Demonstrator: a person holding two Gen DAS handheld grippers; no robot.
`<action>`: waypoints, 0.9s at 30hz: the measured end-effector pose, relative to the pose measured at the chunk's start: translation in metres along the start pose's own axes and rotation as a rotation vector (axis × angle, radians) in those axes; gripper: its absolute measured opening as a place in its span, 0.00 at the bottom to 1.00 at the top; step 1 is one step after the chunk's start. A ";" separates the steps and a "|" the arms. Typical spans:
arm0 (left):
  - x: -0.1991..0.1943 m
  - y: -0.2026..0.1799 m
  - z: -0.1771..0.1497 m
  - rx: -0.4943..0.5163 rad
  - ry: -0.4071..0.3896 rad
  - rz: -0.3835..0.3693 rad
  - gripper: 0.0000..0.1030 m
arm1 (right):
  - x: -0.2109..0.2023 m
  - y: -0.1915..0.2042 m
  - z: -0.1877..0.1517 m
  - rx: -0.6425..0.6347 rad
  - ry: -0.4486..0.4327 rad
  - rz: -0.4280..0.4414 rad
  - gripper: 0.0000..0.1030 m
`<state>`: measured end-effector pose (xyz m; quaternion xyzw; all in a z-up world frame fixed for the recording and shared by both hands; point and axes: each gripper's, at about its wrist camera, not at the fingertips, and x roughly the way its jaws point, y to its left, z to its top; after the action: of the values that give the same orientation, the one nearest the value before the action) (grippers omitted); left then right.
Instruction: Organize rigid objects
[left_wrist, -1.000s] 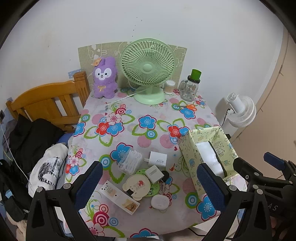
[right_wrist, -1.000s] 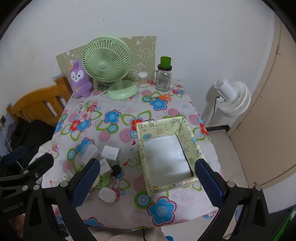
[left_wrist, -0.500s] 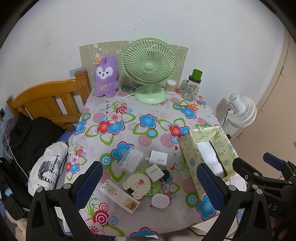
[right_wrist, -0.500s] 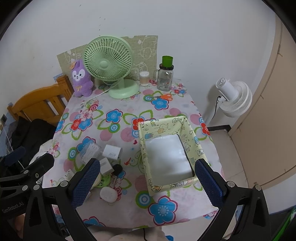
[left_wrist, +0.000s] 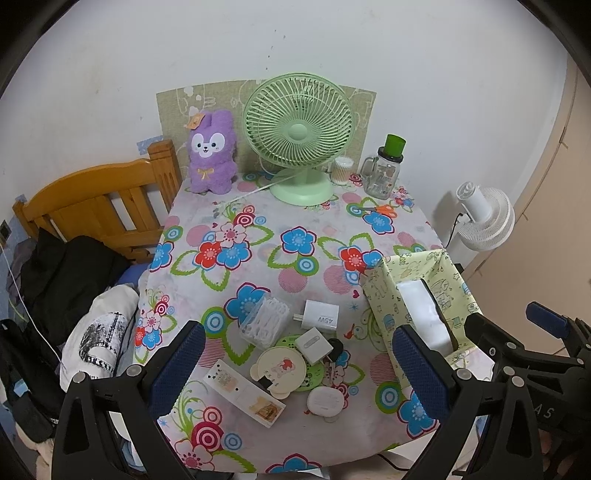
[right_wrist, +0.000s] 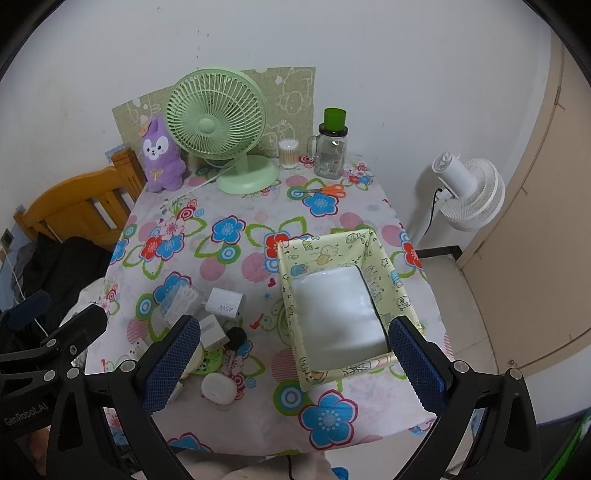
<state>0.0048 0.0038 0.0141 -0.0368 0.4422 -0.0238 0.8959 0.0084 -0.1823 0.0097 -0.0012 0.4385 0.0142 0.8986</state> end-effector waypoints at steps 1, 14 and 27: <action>0.002 0.001 0.002 0.001 0.003 0.001 0.99 | 0.001 0.001 0.000 0.002 0.003 0.002 1.00; 0.019 0.017 0.003 0.000 0.061 -0.021 0.94 | 0.015 0.013 0.005 0.010 0.033 0.027 1.00; 0.040 0.041 -0.003 0.041 0.123 -0.021 0.94 | 0.033 0.040 -0.005 0.011 0.085 0.001 1.00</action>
<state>0.0275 0.0414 -0.0232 -0.0216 0.4954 -0.0446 0.8672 0.0237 -0.1416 -0.0191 0.0034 0.4765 0.0120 0.8791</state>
